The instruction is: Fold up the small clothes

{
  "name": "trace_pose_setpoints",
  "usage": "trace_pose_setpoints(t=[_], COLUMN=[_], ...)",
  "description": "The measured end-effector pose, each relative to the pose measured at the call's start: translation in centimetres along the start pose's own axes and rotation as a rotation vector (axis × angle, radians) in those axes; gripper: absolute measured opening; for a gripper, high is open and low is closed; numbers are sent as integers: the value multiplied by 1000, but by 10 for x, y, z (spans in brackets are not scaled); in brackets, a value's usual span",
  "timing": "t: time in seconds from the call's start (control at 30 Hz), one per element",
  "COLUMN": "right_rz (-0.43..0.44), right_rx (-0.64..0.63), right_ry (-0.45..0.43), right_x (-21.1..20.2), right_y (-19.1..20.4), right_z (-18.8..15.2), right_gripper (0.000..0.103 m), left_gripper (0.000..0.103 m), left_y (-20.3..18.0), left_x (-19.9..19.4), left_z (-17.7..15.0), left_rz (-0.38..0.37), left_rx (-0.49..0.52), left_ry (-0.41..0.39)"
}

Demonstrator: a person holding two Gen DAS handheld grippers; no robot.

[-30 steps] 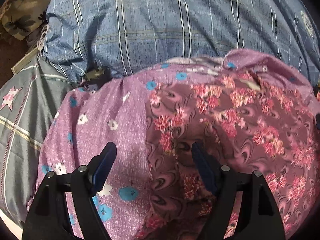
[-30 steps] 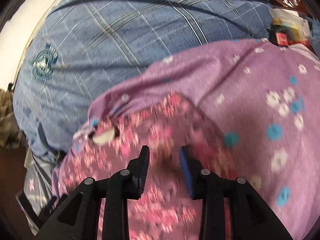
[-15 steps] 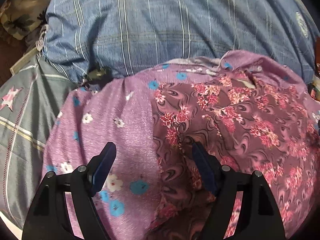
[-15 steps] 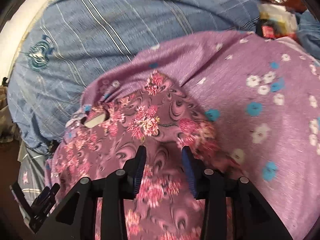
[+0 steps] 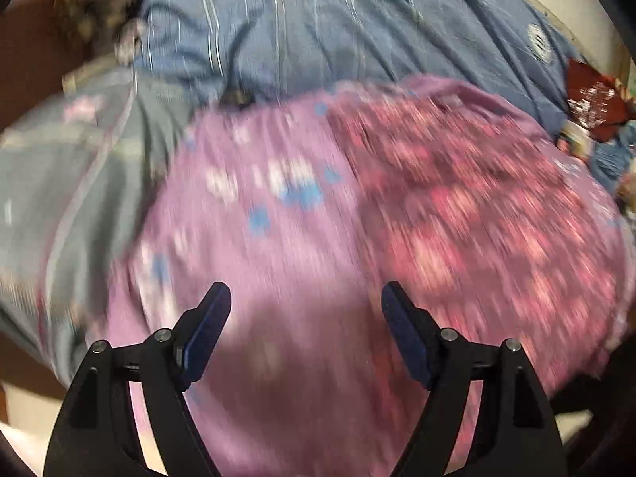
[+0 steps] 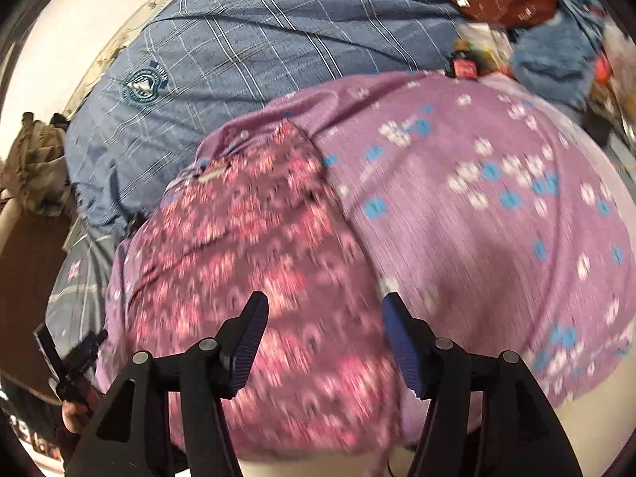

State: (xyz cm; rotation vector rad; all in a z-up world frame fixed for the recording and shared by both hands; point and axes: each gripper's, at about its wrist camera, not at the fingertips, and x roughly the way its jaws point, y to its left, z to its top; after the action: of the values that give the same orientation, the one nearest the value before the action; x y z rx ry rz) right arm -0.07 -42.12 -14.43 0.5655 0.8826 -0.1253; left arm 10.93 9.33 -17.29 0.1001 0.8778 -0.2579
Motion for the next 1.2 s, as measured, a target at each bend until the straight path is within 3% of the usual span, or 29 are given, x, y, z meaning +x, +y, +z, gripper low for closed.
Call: trace_pose_setpoints(t=[0.2,0.3,0.43,0.6,0.8,0.83,0.9,0.93,1.0,1.1,1.2], right_rz=[51,82,125,67,-69,-60,-17,-23,-32,37,128], right_rx=[88,121,141,111,62,55,45,30,8,19,-21], right_ry=[44,87,192,285,343,355,364,357,344,338,322], right_x=[-8,-5,12,38,76,82,85,84,80,63,32], right_y=[-42,-54,-57,-50,-32,-29,-27,-27,-27,-25,-17], right_z=[-40,-57,-92,-127,-144,-146,-148,-147,-146,-141,-135], right_gripper=[63,63,63,64,66,64,36,6,4,3,3], left_gripper=[76,57,54,54,62,62,62,62,62,62,45], left_y=[-19,-33,-44,-35,-27,-28,-32,-34,-33,-31,-28], left_x=[-14,-21,-22,-14,-15,-14,-8,-4,-1,2,4], left_z=[-72,-91,-111,-123,-126,-127,-127,-127,-126,-124,-121], left_rz=[-106,-155,-165,-141,-131,-133,-132,-122,-133,-146,-172], left_rx=[-42,-44,-31,-110,-161,-151,-120,-107,-111,-112,-124], left_ry=[154,193,240,308,310,313,327,332,324,296,296])
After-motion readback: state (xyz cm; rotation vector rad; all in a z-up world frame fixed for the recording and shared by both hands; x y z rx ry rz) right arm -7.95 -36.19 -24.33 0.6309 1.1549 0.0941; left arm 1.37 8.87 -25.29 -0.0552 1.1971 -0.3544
